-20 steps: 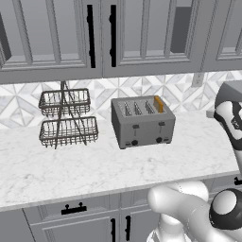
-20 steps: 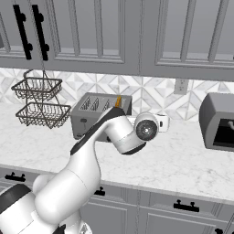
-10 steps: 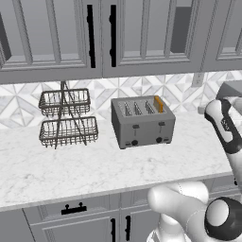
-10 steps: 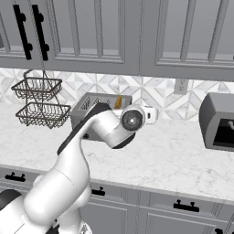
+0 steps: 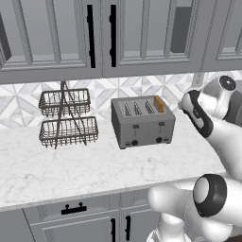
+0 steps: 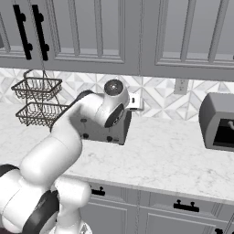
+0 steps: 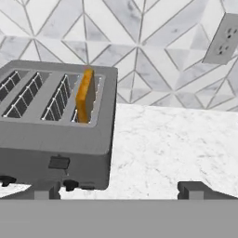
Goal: Start the toaster. Once the lever pops up, take the bread to the plate on the dining counter.
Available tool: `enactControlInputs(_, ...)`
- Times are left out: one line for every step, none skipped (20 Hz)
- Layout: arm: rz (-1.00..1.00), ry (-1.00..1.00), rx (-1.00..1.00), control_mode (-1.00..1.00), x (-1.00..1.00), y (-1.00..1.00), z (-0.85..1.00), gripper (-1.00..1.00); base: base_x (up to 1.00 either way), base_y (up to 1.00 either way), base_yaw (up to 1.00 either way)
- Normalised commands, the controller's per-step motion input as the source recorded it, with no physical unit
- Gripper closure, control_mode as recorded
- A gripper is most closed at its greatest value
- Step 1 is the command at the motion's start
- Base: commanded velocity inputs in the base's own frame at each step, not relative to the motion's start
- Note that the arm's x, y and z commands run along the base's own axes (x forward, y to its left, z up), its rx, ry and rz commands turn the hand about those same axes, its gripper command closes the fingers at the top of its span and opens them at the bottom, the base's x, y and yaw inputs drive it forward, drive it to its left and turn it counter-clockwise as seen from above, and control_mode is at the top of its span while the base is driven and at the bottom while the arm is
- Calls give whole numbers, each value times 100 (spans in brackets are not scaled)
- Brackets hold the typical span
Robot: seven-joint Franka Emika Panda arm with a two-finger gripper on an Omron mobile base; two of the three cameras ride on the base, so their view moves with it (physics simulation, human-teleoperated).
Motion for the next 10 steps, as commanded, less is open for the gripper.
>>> enactControlInputs(-2, 37, 5, -100, 29, 42, 0, -100, 0, 0, 0)
enactControlInputs(-3, 33, 5, -100, 30, 44, 0, -100, 0, 0, 0)
enactControlInputs(-2, 28, 3, -100, 29, 47, 0, -100, 0, 0, 0)
enactControlInputs(-1, 17, 1, -100, 19, 44, 0, -100, 0, 0, 0)
enactControlInputs(0, 6, 0, -100, 9, 36, -5, -100, 0, 0, 0)
enactControlInputs(0, 0, 0, -100, 0, 37, -16, -100, 0, 0, 0)
enactControlInputs(0, 0, 0, -100, 0, 36, -22, -100, 0, 0, 0)
enactControlInputs(0, -2, 0, -100, 0, 37, -34, -100, 0, 0, 0)
enactControlInputs(0, -5, 0, -100, 0, 40, -42, -100, 0, 0, 0)
enactControlInputs(0, -7, -5, -100, 0, 46, -50, -100, 0, 0, 0)
